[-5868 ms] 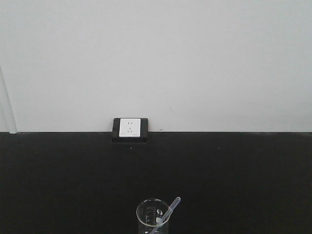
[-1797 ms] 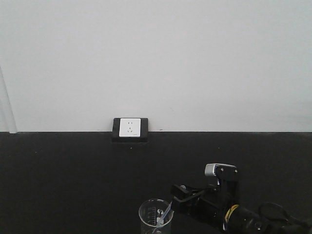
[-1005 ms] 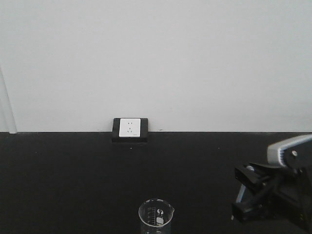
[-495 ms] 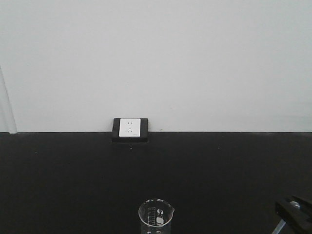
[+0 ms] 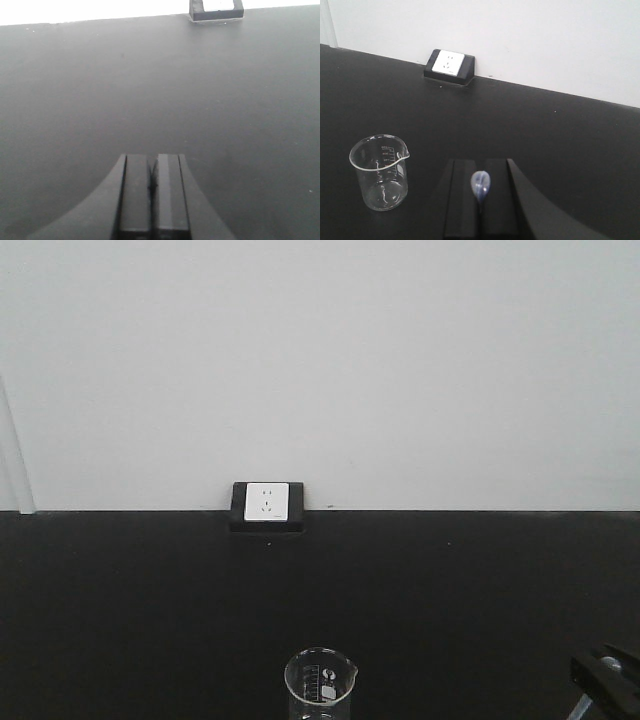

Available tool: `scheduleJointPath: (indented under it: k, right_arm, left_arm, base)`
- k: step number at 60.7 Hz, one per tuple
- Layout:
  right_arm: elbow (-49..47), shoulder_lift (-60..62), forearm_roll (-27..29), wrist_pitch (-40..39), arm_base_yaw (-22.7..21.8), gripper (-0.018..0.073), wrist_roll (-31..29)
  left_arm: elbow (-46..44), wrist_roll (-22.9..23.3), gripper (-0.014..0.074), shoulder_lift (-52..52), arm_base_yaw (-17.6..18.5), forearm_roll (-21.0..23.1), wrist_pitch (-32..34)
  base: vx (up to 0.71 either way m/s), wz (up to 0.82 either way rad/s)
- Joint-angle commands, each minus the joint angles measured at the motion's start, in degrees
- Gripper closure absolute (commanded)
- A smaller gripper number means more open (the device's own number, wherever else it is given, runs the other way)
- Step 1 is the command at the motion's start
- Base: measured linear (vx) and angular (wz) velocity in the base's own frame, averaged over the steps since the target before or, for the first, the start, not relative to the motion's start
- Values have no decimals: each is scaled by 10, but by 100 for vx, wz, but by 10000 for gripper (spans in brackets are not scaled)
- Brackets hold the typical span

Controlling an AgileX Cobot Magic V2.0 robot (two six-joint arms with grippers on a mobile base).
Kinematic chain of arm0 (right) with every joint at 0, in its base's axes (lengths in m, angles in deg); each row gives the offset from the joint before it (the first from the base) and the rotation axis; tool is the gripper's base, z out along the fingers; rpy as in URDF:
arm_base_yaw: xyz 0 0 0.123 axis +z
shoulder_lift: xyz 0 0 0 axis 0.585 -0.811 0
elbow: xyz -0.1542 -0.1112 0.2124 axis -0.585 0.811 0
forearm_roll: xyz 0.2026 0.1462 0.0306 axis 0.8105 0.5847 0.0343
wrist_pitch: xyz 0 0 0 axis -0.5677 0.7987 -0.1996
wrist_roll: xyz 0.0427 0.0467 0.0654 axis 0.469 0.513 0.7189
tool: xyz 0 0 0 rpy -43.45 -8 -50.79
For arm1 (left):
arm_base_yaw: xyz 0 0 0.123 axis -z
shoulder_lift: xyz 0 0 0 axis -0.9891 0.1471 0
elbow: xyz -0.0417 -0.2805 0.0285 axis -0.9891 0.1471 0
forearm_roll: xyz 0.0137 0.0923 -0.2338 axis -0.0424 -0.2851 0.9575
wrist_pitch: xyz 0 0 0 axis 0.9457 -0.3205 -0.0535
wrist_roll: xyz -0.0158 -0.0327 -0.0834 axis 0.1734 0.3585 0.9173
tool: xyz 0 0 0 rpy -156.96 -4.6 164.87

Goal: Grab transparent chemical and place on left bench
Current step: 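Lift the dropper up out of the beaker with the right gripper, then turn the base away from the beaker holding the dropper in the right gripper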

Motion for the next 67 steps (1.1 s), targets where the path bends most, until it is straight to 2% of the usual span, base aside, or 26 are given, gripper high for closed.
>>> scheduleJointPath:
  k: [1,37,67]
  right_arm:
    - [-17,3,-6,-33,-2,562,-1]
    - [-17,2,-6,-33,-2,562,-1]
    - [-17,2,-6,-33,-2,562,-1]
  left_arm:
    - [9,4,600,-11,1,0,45]
    - [9,4,600,-11,1,0,45]
    - [9,4,600,-11,1,0,45]
  base:
    - [0,0]
    - [-3,-1]
    - [-20,-7]
